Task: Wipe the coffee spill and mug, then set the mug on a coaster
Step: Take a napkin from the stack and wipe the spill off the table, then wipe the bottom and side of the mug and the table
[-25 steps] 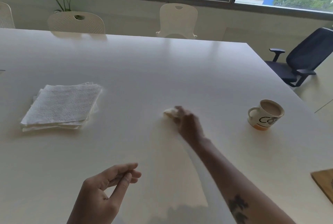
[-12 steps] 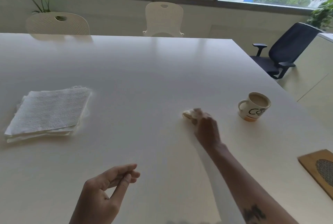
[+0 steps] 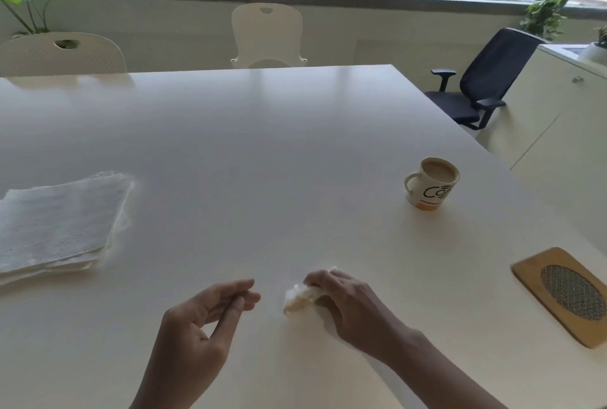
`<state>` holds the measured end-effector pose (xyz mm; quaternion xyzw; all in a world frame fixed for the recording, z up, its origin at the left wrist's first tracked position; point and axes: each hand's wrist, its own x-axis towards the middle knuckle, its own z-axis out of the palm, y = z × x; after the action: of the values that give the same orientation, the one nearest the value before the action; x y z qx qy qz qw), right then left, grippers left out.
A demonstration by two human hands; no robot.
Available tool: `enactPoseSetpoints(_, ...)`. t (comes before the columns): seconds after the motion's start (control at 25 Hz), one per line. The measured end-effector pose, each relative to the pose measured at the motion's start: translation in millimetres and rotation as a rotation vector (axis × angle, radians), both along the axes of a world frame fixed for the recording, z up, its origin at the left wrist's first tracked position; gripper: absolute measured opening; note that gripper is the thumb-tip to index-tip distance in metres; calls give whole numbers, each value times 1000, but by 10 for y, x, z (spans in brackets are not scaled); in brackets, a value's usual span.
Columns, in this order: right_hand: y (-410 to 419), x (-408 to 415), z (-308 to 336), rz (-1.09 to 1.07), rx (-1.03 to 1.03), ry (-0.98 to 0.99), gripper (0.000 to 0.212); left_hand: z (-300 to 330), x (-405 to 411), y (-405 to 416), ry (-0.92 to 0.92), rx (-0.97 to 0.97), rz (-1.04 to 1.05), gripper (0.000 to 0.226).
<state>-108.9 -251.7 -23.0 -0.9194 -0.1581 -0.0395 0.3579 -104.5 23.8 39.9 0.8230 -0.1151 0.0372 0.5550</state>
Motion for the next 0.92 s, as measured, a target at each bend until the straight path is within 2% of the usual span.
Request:
enactPoseSetpoints(0.12, -586, -124, 178, 29, 88, 320, 40, 28, 173, -372, -36, 19, -20, 38)
enactPoseSetpoints(0.2, -1021, -172, 284, 18, 284, 587, 44, 65, 289, -663, -89, 33, -52, 35)
enactPoseSetpoints(0.24, -1243, -214, 308, -23, 403, 640, 46, 87, 342, -853, -111, 36, -78, 32)
enactPoseSetpoints(0.36, -1851, -313, 298, -268, 819, 543, 53, 163, 530, -1489, -175, 49, -166, 28)
enactPoseSetpoints(0.44, -2226, -359, 284, -379, 1105, 459, 59, 215, 703, -1990, -207, 67, -217, 33)
enactPoseSetpoints(0.56, -2652, -400, 263, -484, 1381, 370, 58, 241, 1004, -2698, -204, 217, -283, 68)
enactPoseSetpoints(0.72, -3041, -431, 212, -629, 1502, 286, 59, 175, 1323, -3498, -138, 395, -346, 107)
enactPoseSetpoints(0.92, -3289, -371, 235, -726, 1516, 226, 63, 15, 1616, -4008, -80, 470, -344, 120)
